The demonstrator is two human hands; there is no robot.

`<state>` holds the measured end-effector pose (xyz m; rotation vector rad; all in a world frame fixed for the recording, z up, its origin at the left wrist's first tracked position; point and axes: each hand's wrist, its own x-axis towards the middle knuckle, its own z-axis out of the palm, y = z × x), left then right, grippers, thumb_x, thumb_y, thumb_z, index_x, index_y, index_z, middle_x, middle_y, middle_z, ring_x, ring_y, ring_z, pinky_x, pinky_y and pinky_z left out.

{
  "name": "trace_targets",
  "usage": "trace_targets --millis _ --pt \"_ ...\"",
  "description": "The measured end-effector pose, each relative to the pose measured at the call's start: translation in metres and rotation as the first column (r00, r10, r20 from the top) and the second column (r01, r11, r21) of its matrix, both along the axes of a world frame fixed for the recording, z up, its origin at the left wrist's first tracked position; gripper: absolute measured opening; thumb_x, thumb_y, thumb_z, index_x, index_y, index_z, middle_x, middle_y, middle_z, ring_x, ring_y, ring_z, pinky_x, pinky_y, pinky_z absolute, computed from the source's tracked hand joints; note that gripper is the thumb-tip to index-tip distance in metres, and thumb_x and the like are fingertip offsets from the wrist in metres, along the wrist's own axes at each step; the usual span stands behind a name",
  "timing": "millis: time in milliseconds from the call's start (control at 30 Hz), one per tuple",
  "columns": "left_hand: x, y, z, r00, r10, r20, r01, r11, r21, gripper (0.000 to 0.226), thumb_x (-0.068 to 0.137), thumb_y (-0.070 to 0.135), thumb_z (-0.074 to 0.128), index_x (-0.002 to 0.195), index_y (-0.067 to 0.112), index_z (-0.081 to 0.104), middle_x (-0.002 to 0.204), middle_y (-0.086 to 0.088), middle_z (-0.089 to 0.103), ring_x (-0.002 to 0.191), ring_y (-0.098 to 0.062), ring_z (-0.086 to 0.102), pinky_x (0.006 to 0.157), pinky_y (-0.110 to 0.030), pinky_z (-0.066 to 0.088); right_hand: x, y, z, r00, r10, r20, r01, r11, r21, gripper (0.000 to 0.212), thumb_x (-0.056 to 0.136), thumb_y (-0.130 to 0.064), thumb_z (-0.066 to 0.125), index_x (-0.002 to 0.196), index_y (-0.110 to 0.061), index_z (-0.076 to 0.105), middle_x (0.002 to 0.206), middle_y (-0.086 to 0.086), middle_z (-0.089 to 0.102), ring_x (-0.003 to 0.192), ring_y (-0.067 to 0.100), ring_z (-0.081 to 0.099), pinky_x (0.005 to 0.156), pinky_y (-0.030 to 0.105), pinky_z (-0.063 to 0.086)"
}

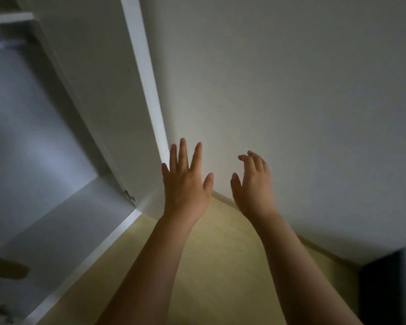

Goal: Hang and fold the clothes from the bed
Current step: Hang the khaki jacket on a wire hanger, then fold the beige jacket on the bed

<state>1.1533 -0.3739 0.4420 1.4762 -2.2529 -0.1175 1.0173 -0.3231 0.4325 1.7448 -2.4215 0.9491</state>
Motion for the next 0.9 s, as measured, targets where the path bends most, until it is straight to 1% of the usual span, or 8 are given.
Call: trace_targets --millis 100,200,333,433,533,633,767,900 --pt "-0.068 0.015 -0.008 0.993 -0.120 0.006 0.120 0.992 -0.022 0.069 0.095 0.053 0.035 0.152 0.030 0.005 0.160 -0.002 -0.010 0.147 -0.023 -0.010 0.116 -0.048 0.001 -0.061 0.028 -0.007 0.998 -0.026 -0.053 0.029 0.999 0.046 0.049 0.097 -0.032 0.045 0.141 -0.013 0.037 0.154 0.008 0.028 0.145 0.025 0.016 0.119 0.043 0.015" --pt "-0.146 0.031 -0.021 0.979 -0.206 0.003 0.206 0.978 -0.028 0.071 0.094 0.054 0.036 0.152 0.029 0.005 0.160 -0.002 -0.008 0.147 -0.023 -0.009 0.114 -0.046 -0.001 -0.134 0.058 -0.019 0.992 -0.092 -0.083 0.098 0.993 0.070 0.052 0.098 -0.036 0.040 0.144 -0.014 0.032 0.156 0.008 0.023 0.146 0.025 0.011 0.120 0.045 0.013" --pt "-0.270 0.054 -0.046 0.949 -0.314 -0.026 0.314 0.949 -0.003 0.069 0.095 0.049 0.037 0.152 0.029 0.004 0.160 -0.001 -0.009 0.147 -0.021 -0.010 0.115 -0.045 0.000 -0.255 0.098 -0.040 0.973 -0.220 -0.067 0.225 0.972 0.069 0.053 0.097 -0.039 0.039 0.143 -0.013 0.035 0.155 0.010 0.026 0.146 0.026 0.014 0.119 0.047 0.017" --pt "-0.370 0.074 -0.070 0.932 -0.358 -0.061 0.360 0.932 0.032 0.067 0.096 0.044 0.039 0.152 0.026 0.008 0.161 -0.003 -0.006 0.147 -0.021 -0.008 0.116 -0.045 0.001 -0.357 0.126 -0.062 0.958 -0.282 -0.055 0.286 0.954 0.091 0.051 0.097 -0.037 0.042 0.141 -0.011 0.037 0.154 0.012 0.028 0.145 0.027 0.015 0.119 0.047 0.017" --pt "-0.470 0.094 -0.091 0.921 -0.380 -0.083 0.387 0.917 0.094 0.067 0.097 0.041 0.041 0.153 0.025 0.007 0.161 -0.003 -0.006 0.147 -0.021 -0.008 0.116 -0.044 0.001 -0.456 0.146 -0.081 0.953 -0.289 -0.089 0.300 0.940 0.162 0.053 0.097 -0.039 0.041 0.143 -0.012 0.035 0.156 0.010 0.024 0.146 0.026 0.012 0.119 0.043 0.009" --pt "-0.553 0.110 -0.109 0.908 -0.414 -0.056 0.418 0.897 0.141 0.067 0.097 0.042 0.040 0.153 0.026 0.005 0.160 -0.003 -0.008 0.147 -0.021 -0.011 0.118 -0.045 0.003 -0.536 0.160 -0.096 0.956 -0.259 -0.140 0.287 0.928 0.240 0.056 0.098 -0.041 0.038 0.147 -0.015 0.028 0.159 0.008 0.015 0.148 0.023 0.003 0.116 0.037 -0.002" --pt "-0.625 0.111 -0.141 0.896 -0.444 0.016 0.436 0.885 0.164 0.068 0.098 0.043 0.039 0.152 0.028 0.001 0.160 -0.002 -0.011 0.146 -0.022 -0.014 0.118 -0.044 0.001 -0.609 0.166 -0.119 0.955 -0.271 -0.117 0.292 0.924 0.247 0.058 0.099 -0.037 0.038 0.149 -0.015 0.022 0.160 0.007 0.008 0.148 0.020 -0.003 0.117 0.037 -0.004" --pt "-0.671 0.106 -0.188 0.871 -0.488 0.061 0.474 0.866 0.161 0.068 0.098 0.043 0.038 0.152 0.028 0.000 0.160 -0.002 -0.012 0.146 -0.022 -0.014 0.118 -0.044 0.001 -0.653 0.167 -0.167 0.950 -0.287 -0.123 0.310 0.914 0.262 0.059 0.099 -0.035 0.039 0.151 -0.015 0.019 0.161 0.006 0.004 0.148 0.020 -0.006 0.118 0.038 -0.004"
